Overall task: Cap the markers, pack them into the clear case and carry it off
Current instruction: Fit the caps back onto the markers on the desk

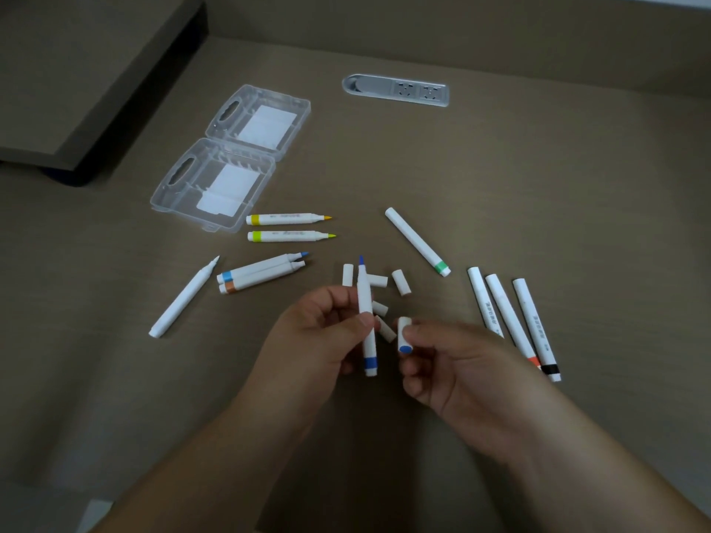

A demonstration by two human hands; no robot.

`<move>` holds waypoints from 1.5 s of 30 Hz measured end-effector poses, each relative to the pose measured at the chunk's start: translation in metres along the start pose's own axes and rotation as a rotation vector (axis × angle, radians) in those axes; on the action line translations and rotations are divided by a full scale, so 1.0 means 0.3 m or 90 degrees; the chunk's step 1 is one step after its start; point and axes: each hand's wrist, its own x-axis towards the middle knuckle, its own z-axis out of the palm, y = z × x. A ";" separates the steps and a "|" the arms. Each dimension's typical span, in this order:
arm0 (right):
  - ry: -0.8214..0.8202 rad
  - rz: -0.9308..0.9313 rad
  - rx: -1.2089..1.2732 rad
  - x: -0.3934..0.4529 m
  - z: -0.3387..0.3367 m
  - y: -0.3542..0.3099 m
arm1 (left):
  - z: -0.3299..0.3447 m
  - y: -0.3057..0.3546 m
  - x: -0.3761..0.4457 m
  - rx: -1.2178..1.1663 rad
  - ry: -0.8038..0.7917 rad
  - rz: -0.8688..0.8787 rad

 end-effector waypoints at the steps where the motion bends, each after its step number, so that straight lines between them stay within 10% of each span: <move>1: 0.009 -0.040 -0.024 0.000 -0.002 -0.005 | -0.003 -0.001 -0.002 0.017 -0.003 0.005; 17: 0.057 -0.348 -0.401 0.011 -0.035 -0.074 | -0.057 0.008 -0.010 0.304 -0.028 0.153; 45: -0.004 -0.342 -0.530 0.031 -0.052 -0.080 | -0.015 0.030 -0.017 0.398 -0.041 0.230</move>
